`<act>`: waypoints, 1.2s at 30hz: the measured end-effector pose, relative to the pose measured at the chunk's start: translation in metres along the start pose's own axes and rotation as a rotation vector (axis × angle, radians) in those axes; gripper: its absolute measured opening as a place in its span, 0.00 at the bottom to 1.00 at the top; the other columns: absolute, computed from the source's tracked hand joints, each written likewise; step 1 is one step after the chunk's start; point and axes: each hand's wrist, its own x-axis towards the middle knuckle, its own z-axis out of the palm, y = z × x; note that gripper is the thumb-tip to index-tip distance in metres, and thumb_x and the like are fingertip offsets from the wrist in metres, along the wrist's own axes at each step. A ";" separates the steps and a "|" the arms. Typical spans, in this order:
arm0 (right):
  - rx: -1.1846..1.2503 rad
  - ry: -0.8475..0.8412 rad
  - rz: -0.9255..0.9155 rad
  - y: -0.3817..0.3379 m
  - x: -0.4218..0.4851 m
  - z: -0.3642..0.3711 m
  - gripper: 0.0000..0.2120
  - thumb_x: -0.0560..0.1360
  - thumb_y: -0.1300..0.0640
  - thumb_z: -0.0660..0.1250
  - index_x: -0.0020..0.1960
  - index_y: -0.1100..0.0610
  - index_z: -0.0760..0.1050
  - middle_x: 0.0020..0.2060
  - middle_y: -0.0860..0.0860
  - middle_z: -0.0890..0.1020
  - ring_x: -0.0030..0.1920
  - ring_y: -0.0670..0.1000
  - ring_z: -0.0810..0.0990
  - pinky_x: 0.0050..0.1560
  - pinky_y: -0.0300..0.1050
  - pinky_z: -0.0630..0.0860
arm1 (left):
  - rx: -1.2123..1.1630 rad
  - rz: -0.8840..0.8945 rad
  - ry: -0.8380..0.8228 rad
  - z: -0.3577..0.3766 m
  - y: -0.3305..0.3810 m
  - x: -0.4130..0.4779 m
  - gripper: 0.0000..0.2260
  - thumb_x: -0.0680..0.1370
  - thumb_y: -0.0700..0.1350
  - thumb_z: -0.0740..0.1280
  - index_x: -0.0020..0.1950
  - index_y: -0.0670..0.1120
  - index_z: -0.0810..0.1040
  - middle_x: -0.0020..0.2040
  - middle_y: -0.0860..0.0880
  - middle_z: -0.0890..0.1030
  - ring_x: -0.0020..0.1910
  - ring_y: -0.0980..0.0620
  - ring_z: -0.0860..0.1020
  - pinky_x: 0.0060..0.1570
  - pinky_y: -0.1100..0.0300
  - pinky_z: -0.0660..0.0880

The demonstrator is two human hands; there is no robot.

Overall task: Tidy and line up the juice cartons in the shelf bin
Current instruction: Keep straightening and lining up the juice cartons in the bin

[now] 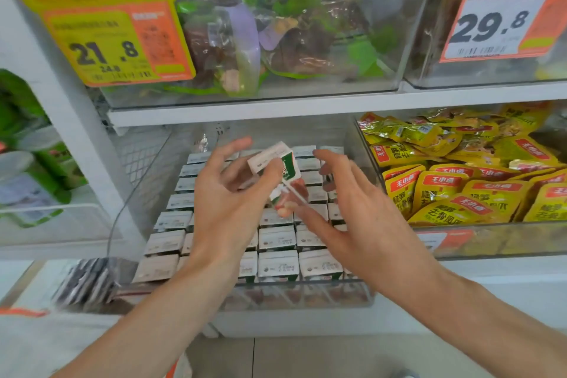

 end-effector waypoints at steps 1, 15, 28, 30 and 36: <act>0.077 -0.015 0.017 -0.001 0.000 0.002 0.31 0.81 0.38 0.65 0.78 0.46 0.58 0.67 0.46 0.77 0.62 0.49 0.82 0.54 0.50 0.81 | 0.009 -0.044 -0.006 -0.005 0.001 -0.003 0.17 0.74 0.48 0.79 0.61 0.59 0.82 0.48 0.56 0.89 0.49 0.59 0.86 0.47 0.66 0.79; 0.887 -0.095 0.430 -0.003 0.007 0.013 0.19 0.71 0.47 0.77 0.60 0.51 0.81 0.45 0.50 0.90 0.47 0.50 0.89 0.48 0.40 0.83 | -0.126 -0.277 -0.459 -0.054 -0.023 0.022 0.12 0.80 0.50 0.67 0.58 0.51 0.88 0.61 0.47 0.87 0.62 0.49 0.85 0.60 0.59 0.81; 0.937 -0.137 0.411 -0.003 0.007 0.020 0.11 0.75 0.52 0.74 0.56 0.52 0.80 0.46 0.53 0.90 0.48 0.53 0.90 0.51 0.45 0.86 | -0.228 -0.412 -0.525 -0.051 -0.016 0.017 0.15 0.84 0.50 0.64 0.70 0.55 0.80 0.63 0.45 0.86 0.61 0.44 0.85 0.55 0.49 0.84; 0.960 -0.118 0.414 -0.003 0.007 0.020 0.07 0.78 0.58 0.73 0.56 0.55 0.80 0.45 0.55 0.90 0.48 0.54 0.90 0.51 0.46 0.86 | -0.233 -0.449 -0.549 -0.048 -0.015 0.015 0.16 0.83 0.52 0.64 0.69 0.51 0.81 0.62 0.44 0.86 0.61 0.45 0.85 0.56 0.50 0.84; 0.949 -0.075 0.416 -0.002 0.007 0.019 0.05 0.79 0.62 0.73 0.54 0.57 0.83 0.52 0.52 0.89 0.51 0.52 0.89 0.49 0.42 0.85 | -0.273 -0.511 -0.609 -0.041 -0.012 0.012 0.20 0.85 0.56 0.59 0.69 0.47 0.79 0.62 0.43 0.85 0.62 0.43 0.84 0.60 0.48 0.82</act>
